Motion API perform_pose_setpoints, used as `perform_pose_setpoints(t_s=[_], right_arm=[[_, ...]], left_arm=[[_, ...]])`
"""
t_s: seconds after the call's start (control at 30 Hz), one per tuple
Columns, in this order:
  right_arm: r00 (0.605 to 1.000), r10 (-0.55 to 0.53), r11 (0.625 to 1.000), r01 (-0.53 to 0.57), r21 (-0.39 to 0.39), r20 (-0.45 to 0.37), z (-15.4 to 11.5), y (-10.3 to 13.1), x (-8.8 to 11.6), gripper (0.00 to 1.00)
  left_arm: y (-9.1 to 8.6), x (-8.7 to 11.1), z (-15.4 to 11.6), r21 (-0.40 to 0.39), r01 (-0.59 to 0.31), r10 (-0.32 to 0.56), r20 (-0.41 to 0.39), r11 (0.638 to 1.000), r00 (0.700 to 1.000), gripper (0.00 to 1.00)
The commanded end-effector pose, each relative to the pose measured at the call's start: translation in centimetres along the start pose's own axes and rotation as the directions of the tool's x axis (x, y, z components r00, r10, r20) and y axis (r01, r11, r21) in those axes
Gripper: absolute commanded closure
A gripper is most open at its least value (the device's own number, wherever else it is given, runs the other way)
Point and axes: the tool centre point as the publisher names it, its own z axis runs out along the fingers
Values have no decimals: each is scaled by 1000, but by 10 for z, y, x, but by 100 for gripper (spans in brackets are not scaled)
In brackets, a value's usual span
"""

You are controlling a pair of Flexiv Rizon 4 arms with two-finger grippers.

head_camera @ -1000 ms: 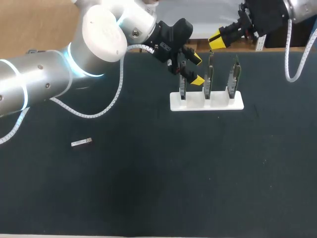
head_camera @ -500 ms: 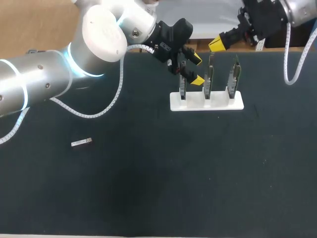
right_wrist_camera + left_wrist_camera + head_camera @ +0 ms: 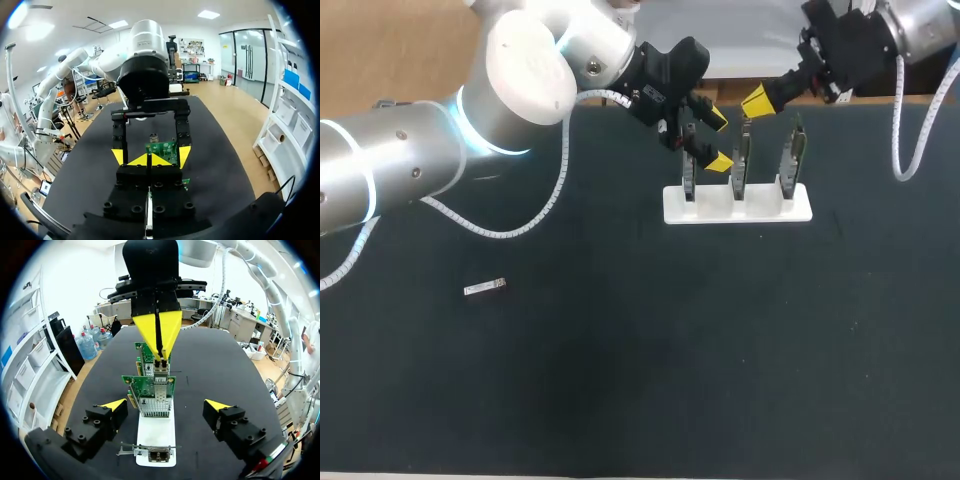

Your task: Pick up the optical module with the left hand, and insert it into the network port with the right hand.

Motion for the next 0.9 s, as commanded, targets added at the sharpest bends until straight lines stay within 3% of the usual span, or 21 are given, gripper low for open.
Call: perform_pose_setpoints(t_s=[0.03, 0.9], right_arm=[[1000, 3, 1000, -3, -14, -6, 3, -5, 2, 100], [998, 53, 998, -53, -28, -15, 13, -4, 20, 100]], left_arm=[[2, -1, 0, 3, 1, -1, -5, 1000, 1000, 0], [2, -1, 0, 3, 1, -1, -5, 1000, 1000, 0]])
